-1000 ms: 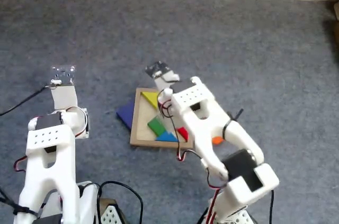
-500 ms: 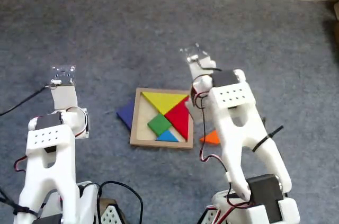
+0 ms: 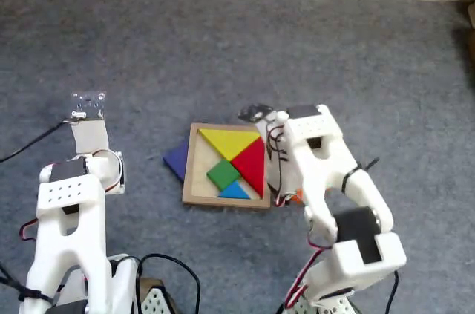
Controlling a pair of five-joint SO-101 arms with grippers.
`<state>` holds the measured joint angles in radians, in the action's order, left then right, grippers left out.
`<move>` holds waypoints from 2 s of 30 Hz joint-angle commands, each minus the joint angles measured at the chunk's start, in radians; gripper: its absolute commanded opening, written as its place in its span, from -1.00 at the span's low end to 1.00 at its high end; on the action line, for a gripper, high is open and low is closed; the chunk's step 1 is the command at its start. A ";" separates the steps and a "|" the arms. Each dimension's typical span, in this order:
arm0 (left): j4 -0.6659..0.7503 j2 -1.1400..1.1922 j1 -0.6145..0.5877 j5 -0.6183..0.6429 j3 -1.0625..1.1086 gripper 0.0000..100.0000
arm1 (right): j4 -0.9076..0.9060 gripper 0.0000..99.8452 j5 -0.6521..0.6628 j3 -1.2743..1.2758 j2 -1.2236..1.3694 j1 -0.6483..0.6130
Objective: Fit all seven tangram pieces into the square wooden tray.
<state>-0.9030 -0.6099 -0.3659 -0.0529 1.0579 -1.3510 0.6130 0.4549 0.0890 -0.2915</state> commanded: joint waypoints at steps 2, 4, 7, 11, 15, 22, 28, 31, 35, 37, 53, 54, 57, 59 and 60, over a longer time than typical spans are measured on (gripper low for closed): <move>0.014 -0.022 -0.016 0.006 -0.001 -0.78 | 0.016 -0.41 0.074 -0.010 0.002 0.056; 0.014 -0.022 -0.016 0.006 -0.001 -0.78 | 0.038 -0.41 0.091 -0.010 0.004 0.081; 0.014 -0.022 -0.015 0.005 -0.001 -0.78 | 0.062 -0.41 0.106 -0.002 0.005 0.102; 0.014 -0.022 -0.015 0.005 -0.001 -0.78 | 0.116 -0.41 0.104 0.013 0.008 0.102; 0.014 -0.022 -0.015 0.005 -0.001 -0.78 | 0.151 -0.41 0.104 0.062 0.045 0.102; 0.014 -0.022 -0.015 0.005 -0.001 -0.78 | 0.131 -0.41 0.101 0.070 0.085 0.102; 0.014 -0.022 -0.015 0.005 -0.001 -0.78 | -0.012 -0.41 0.100 0.061 0.084 0.101; 0.014 -0.022 -0.015 0.005 -0.001 -0.78 | -0.016 -0.41 0.100 0.065 0.084 0.097; 0.014 -0.022 -0.015 0.005 -0.001 -0.78 | 0.013 -0.41 0.100 0.067 0.085 0.097; 0.014 -0.022 -0.015 0.005 -0.001 -0.78 | 0.053 -0.41 0.100 0.068 0.085 0.097; 0.014 -0.022 -0.015 0.005 -0.001 -0.78 | -0.010 -0.41 0.334 0.062 0.082 0.116; 0.014 -0.022 -0.015 0.005 -0.001 -0.78 | -0.012 -0.41 0.362 0.062 0.084 0.127; 0.014 -0.022 -0.015 0.005 -0.001 -0.78 | -0.012 -0.41 0.466 0.062 0.085 0.170; 0.014 -0.022 -0.013 0.005 -0.001 -0.78 | -0.010 -0.41 0.539 0.062 0.088 0.199; 0.014 -0.022 -0.013 0.005 -0.001 -0.78 | -0.008 -0.41 0.565 0.062 0.090 0.209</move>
<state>-0.9030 -0.6099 -0.3659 -0.0529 1.0579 -1.3556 1.0871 0.5040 0.1534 -0.1258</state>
